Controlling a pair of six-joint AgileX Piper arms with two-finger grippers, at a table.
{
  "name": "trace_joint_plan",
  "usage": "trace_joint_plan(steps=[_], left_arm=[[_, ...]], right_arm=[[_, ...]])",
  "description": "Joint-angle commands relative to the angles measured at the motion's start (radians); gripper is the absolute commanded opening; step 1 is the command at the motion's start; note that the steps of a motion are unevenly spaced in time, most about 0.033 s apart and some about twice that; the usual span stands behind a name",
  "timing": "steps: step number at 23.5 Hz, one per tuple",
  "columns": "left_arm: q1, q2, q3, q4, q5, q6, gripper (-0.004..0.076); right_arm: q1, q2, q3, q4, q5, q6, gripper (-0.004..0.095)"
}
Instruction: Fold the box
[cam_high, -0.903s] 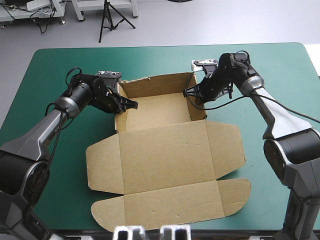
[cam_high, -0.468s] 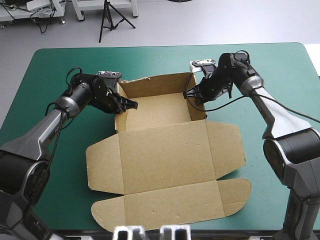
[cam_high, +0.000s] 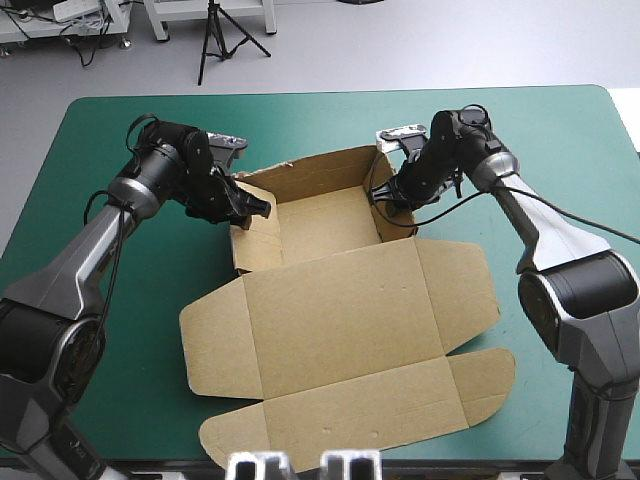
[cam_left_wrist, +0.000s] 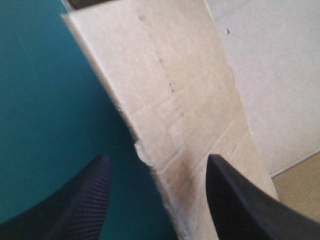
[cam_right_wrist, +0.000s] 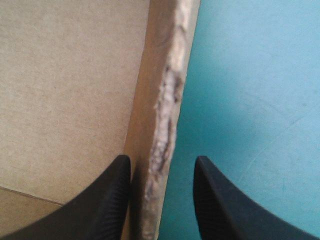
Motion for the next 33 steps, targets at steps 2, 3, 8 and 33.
trace_joint_plan(steps=[2, 3, 8, 33], left_arm=[[-0.004, -0.048, -0.157, 0.063, 0.089, -0.002, 0.0428], [-0.004, -0.057, -0.178, 0.073, 0.089, -0.002, 0.0428], [-0.004, -0.149, -0.268, 0.048, 0.088, -0.003, 0.0399], [-0.006, -1.431, 0.764, -0.086, -0.039, 0.171, -0.0008]], right_arm=[[-0.001, -0.059, -0.128, -0.016, 0.024, -0.009, 0.0388], [-0.001, -0.059, -0.15, -0.024, 0.037, -0.009, 0.0388], [-0.001, -0.062, -0.293, -0.088, 0.125, -0.009, 0.0388], [-0.001, 0.009, -0.245, 0.006, 0.125, 0.034, 0.0374]])
